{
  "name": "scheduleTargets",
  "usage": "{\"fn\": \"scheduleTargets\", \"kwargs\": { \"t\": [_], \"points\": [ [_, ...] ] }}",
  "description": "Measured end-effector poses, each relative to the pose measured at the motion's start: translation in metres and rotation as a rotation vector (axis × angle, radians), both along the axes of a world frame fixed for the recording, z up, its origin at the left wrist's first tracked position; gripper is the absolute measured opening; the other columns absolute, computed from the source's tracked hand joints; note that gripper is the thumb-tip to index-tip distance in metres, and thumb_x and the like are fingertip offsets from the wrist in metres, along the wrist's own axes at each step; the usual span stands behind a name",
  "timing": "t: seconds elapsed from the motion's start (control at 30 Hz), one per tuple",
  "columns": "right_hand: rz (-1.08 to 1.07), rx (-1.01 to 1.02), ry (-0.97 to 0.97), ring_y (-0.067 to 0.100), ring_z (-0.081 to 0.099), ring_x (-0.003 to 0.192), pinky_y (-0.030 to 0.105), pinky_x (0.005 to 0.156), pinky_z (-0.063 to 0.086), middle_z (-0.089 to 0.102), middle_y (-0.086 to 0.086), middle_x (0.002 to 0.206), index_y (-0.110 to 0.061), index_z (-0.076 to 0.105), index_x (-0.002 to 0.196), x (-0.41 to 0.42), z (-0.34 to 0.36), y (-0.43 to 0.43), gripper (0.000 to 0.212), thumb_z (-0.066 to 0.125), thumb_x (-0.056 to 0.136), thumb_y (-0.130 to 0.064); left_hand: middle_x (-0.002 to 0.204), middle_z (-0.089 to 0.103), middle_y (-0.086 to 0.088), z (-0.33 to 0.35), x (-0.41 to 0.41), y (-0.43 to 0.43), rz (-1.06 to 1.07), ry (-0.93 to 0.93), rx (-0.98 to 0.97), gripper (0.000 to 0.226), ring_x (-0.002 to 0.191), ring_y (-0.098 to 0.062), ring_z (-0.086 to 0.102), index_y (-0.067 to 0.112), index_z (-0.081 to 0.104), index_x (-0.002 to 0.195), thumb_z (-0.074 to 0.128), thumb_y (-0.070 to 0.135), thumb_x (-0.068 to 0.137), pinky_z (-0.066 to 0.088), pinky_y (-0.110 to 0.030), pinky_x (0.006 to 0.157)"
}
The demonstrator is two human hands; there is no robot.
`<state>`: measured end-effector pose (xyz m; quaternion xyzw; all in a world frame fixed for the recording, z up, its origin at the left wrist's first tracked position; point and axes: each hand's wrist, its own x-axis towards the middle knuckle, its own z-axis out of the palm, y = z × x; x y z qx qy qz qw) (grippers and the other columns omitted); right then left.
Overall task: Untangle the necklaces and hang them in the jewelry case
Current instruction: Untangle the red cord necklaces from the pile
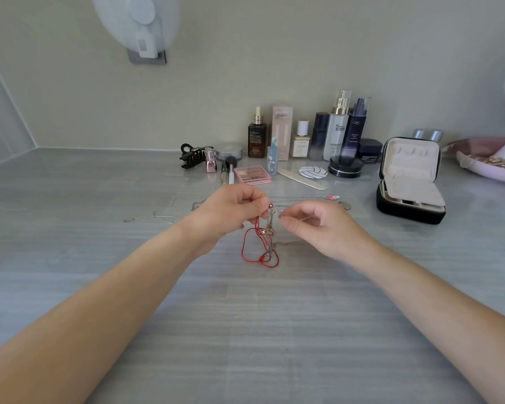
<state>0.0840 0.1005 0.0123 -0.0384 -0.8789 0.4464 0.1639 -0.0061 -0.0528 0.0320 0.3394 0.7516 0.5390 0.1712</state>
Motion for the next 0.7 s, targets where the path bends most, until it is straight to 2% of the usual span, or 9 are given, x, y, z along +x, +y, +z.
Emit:
{"fn": "scheduleTargets", "kwargs": {
  "t": [0.1, 0.17, 0.3, 0.4, 0.5, 0.6, 0.7],
  "points": [
    [0.055, -0.081, 0.065, 0.017, 0.063, 0.083, 0.033, 0.08, 0.05, 0.069, -0.006, 0.084, -0.032, 0.064, 0.078, -0.001, 0.001, -0.004, 0.012, 0.068, 0.08, -0.02, 0.059, 0.06, 0.015, 0.0, 0.003, 0.001, -0.025, 0.002, 0.004, 0.021, 0.062, -0.004, 0.048, 0.023, 0.058, 0.07, 0.053, 0.018, 0.09, 0.036, -0.014, 0.055],
    [0.046, -0.063, 0.114, 0.016, 0.06, 0.077, 0.031, 0.077, 0.049, 0.068, -0.003, 0.079, -0.031, 0.065, 0.075, -0.002, 0.001, -0.005, 0.016, 0.067, 0.08, -0.016, 0.064, 0.059, 0.012, 0.001, 0.005, 0.001, -0.024, 0.01, 0.003, 0.021, 0.061, -0.003, 0.048, 0.023, 0.058, 0.071, 0.053, 0.017, 0.09, 0.036, -0.01, 0.052],
    [-0.009, -0.034, 0.177, -0.003, 0.049, 0.053, 0.008, 0.057, 0.037, 0.059, -0.009, 0.065, -0.017, 0.066, 0.074, 0.0, 0.005, -0.005, 0.011, 0.063, 0.083, -0.011, 0.066, 0.057, 0.006, 0.002, 0.005, 0.002, 0.007, 0.045, 0.005, 0.019, 0.053, 0.004, 0.048, 0.023, 0.057, 0.073, 0.054, 0.016, 0.09, 0.034, -0.005, 0.047],
    [-0.031, -0.032, 0.191, -0.005, 0.047, 0.047, 0.006, 0.05, 0.033, 0.055, -0.01, 0.061, -0.009, 0.067, 0.078, 0.001, 0.008, -0.003, 0.008, 0.062, 0.084, -0.009, 0.064, 0.056, 0.008, 0.003, 0.007, 0.002, 0.013, 0.059, 0.003, 0.014, 0.05, 0.005, 0.046, 0.025, 0.059, 0.076, 0.057, 0.019, 0.088, 0.033, -0.011, 0.049],
    [-0.014, -0.004, 0.193, -0.005, 0.047, 0.047, 0.006, 0.049, 0.033, 0.052, -0.01, 0.06, -0.014, 0.063, 0.075, 0.002, 0.01, -0.002, 0.011, 0.06, 0.085, -0.009, 0.062, 0.055, 0.007, 0.004, 0.01, 0.003, -0.003, 0.058, 0.035, 0.011, 0.05, 0.004, 0.046, 0.024, 0.062, 0.075, 0.063, 0.018, 0.084, 0.034, -0.013, 0.053],
    [0.008, 0.038, 0.183, -0.006, 0.048, 0.049, 0.006, 0.051, 0.034, 0.053, -0.01, 0.062, -0.012, 0.064, 0.078, 0.003, 0.011, -0.003, 0.009, 0.06, 0.085, -0.01, 0.062, 0.055, 0.006, 0.006, 0.013, 0.003, 0.008, 0.073, 0.021, 0.011, 0.048, 0.004, 0.044, 0.021, 0.062, 0.072, 0.065, 0.016, 0.082, 0.032, -0.011, 0.045],
    [0.017, 0.016, 0.191, -0.006, 0.048, 0.053, 0.006, 0.056, 0.036, 0.054, -0.011, 0.064, -0.021, 0.061, 0.073, 0.002, 0.011, -0.002, 0.016, 0.06, 0.085, -0.01, 0.06, 0.054, 0.006, 0.006, 0.015, 0.003, 0.036, 0.083, 0.018, 0.014, 0.047, 0.002, 0.043, 0.022, 0.061, 0.07, 0.064, 0.017, 0.083, 0.029, -0.01, 0.041]
  ]
}}
